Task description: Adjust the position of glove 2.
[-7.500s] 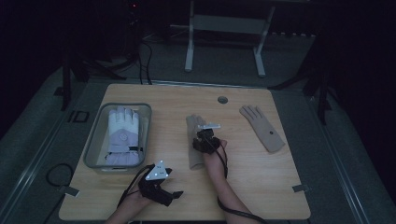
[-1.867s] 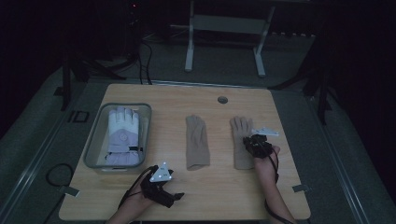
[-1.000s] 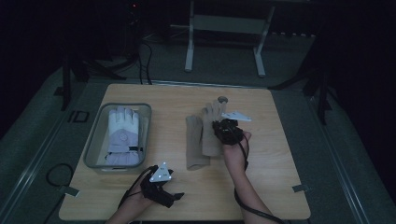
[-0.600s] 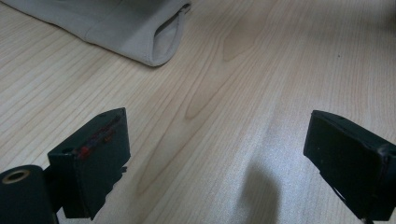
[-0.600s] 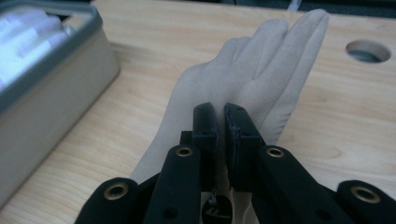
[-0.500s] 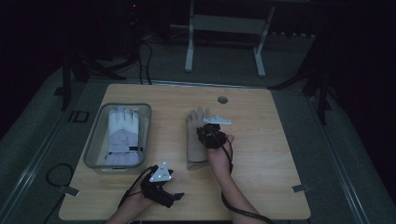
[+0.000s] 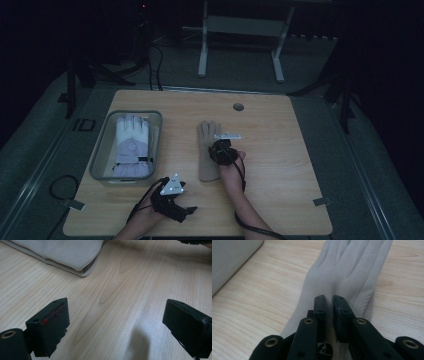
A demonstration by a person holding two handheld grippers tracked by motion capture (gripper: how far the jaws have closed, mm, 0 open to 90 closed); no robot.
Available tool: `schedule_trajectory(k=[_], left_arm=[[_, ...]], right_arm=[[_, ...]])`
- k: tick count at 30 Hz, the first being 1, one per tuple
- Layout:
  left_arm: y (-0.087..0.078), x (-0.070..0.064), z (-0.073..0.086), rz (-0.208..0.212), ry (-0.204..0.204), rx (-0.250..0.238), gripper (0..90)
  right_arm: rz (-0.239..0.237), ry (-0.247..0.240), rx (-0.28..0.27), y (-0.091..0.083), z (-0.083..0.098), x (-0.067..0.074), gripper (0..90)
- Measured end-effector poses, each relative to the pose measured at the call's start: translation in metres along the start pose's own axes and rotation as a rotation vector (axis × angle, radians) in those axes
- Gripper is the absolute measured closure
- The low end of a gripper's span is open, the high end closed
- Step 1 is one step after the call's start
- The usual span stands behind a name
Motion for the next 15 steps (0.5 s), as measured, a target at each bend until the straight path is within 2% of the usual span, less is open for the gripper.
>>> schedule_trajectory(k=[5, 6, 10, 15], left_arm=[[0.0, 0.0, 0.0, 0.0, -0.006, -0.001, 7.1], [0.001, 0.001, 0.0, -0.014, -0.009, -0.005, 7.1], [0.001, 0.0, 0.001, -0.003, -0.01, -0.001, 6.6], [0.002, -0.001, 0.001, 0.004, -0.003, 0.005, 6.6]], right_arm=[[0.002, -0.004, 0.0, -0.004, 0.007, -0.002, 81.0], [0.004, -0.009, -0.001, -0.006, 0.009, -0.002, 80.8], [0.024, -0.033, -0.018, -0.014, 0.022, -0.004, 80.4], [0.035, -0.033, -0.021, -0.021, 0.028, -0.005, 80.1]])
Point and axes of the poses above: each handheld gripper's, and its own axes: y roughly forward along the jaws, z roughly out of its underside, x roughly to its left, the point moved 3 cm from there along y, roughly forward along the jaws, and after that the axes turned 9 degrees about -z, right-handed, at the moved point
